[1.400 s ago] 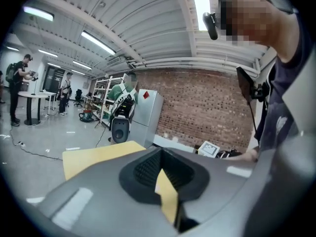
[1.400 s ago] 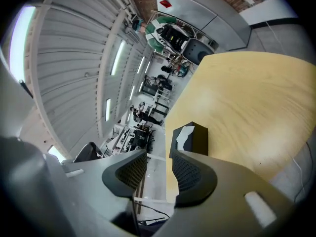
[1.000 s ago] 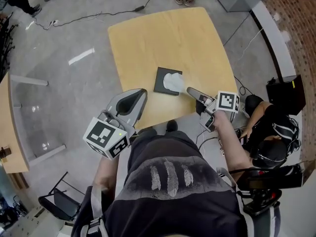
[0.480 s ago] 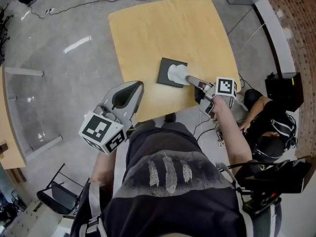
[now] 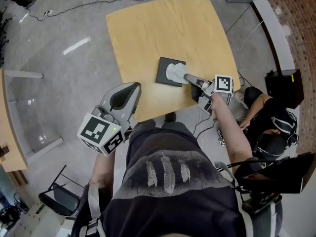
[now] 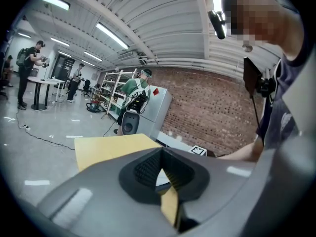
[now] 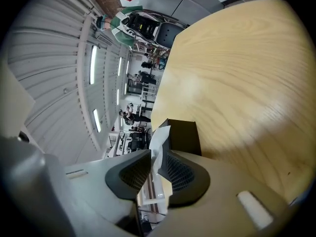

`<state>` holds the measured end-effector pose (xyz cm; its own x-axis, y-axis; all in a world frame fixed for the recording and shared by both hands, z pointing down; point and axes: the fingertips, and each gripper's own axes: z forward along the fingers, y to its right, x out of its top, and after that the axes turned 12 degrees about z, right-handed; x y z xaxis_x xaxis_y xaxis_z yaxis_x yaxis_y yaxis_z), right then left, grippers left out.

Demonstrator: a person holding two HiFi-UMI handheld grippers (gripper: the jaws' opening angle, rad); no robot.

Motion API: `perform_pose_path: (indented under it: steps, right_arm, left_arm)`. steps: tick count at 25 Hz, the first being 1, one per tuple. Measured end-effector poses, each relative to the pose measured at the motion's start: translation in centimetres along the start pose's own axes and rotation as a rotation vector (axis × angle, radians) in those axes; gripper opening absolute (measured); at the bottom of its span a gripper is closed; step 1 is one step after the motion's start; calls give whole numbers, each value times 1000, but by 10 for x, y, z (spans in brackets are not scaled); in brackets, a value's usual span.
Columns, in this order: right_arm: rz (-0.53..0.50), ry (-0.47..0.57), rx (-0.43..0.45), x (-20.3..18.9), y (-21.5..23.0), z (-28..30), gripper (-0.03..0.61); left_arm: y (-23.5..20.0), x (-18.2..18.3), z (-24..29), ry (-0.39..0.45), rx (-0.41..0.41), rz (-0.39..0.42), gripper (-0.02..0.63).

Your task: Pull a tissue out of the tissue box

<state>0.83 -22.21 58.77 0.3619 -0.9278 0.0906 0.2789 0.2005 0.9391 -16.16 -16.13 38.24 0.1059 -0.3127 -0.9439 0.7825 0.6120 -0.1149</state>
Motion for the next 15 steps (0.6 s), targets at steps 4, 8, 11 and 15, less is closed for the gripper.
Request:
perform_pose_path:
  steps: [4,8,11,15]
  right_arm:
    - [-17,10,54,0,-8,1,36]
    - [-40,20,68,-2,-14,3,2]
    - [-38,27,91,-3,-22,2,1]
    - [-44,46,110,-2,-29,-2,0]
  left_arm:
    - [4,0,2,-5,2,4,3]
    - [5,-1,4,-13,1,7,3]
    - [5,-1,5,-13,1,9,3]
    - [8,0,5,-13,-3,11,3]
